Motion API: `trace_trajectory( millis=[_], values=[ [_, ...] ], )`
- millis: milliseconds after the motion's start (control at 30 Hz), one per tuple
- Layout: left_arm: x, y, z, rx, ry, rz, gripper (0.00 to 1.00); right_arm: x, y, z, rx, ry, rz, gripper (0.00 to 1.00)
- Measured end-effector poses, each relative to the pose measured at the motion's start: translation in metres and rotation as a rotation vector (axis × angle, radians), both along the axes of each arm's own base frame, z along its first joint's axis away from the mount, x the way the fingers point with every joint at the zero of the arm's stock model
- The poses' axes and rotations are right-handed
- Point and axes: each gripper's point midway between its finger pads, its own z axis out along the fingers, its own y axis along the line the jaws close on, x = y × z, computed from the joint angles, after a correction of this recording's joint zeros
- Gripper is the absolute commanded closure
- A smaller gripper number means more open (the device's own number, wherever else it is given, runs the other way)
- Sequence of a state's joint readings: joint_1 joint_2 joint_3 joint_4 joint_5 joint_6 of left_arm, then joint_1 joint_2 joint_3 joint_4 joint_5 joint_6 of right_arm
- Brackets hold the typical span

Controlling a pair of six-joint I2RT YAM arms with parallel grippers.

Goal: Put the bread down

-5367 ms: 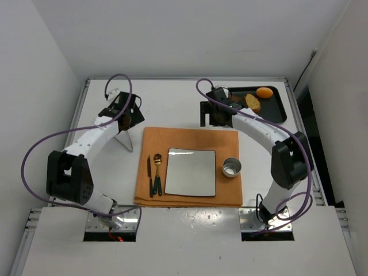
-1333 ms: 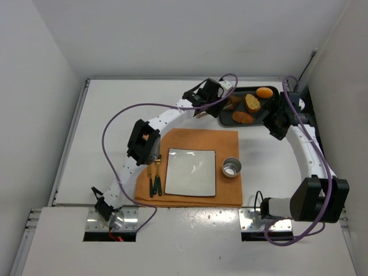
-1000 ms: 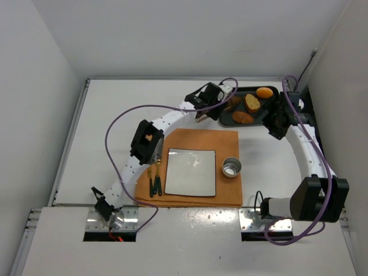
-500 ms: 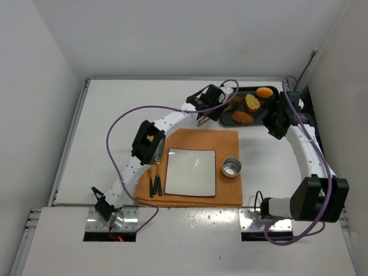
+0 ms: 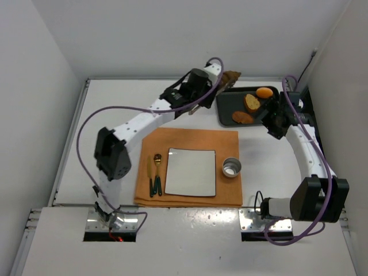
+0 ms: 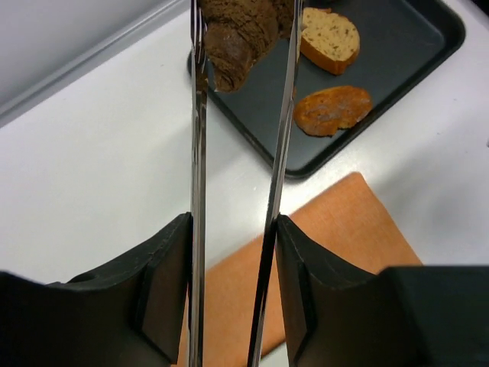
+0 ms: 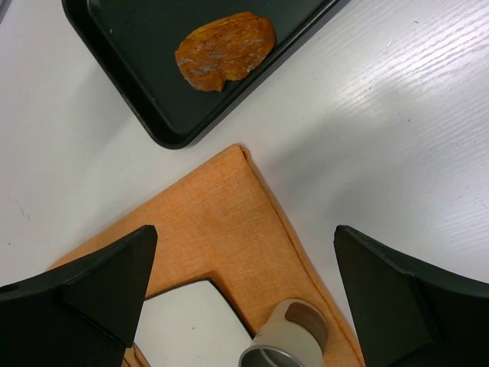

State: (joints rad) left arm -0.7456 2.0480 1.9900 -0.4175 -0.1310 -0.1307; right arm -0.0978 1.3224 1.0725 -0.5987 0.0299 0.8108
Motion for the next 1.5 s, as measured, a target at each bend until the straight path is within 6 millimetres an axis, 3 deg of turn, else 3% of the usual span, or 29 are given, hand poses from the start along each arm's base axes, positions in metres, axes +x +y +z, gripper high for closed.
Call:
trace_trajectory(
  millis=[100,167,300,400,533,800,1000,1200,1233,1367,1500],
  values=[
    [-0.028,0.029,0.03,-0.038,-0.026,0.023,0.77,0.0,0.002,0.0,0.007,-0.004,0.006,0.0],
    [-0.051,0.052,0.032,-0.043,-0.016,0.044,0.77,0.001,0.002,-0.001,0.008,-0.009,0.008,0.0],
    [-0.101,0.098,0.008,-0.018,0.046,0.092,0.77,-0.001,0.003,-0.005,0.011,-0.003,0.016,0.0],
    [-0.142,0.119,-0.013,-0.005,0.112,0.096,0.78,-0.001,0.005,-0.006,0.019,-0.001,0.025,0.0],
    [-0.192,0.124,-0.037,-0.019,0.193,0.066,0.79,0.0,0.007,-0.006,0.025,-0.008,0.031,0.0],
    [-0.271,0.107,-0.088,0.013,0.348,-0.019,0.79,0.0,0.01,-0.009,0.038,-0.012,0.044,0.0],
    [-0.299,0.112,-0.111,0.052,0.41,-0.007,0.79,-0.001,0.012,-0.013,0.045,-0.002,0.048,0.0],
    [-0.312,0.115,-0.115,0.059,0.431,0.007,0.78,-0.001,0.013,-0.019,0.049,0.012,0.053,0.0],
    [-0.312,0.116,-0.116,0.062,0.434,0.011,0.75,0.0,0.013,-0.02,0.049,0.013,0.053,0.0],
    [-0.313,0.12,-0.121,0.069,0.443,0.032,0.48,0.001,0.013,-0.02,0.049,0.011,0.053,0.0],
    [-0.316,0.123,-0.125,0.085,0.459,0.034,0.33,0.001,0.013,-0.021,0.049,0.012,0.053,0.0]
  ],
)
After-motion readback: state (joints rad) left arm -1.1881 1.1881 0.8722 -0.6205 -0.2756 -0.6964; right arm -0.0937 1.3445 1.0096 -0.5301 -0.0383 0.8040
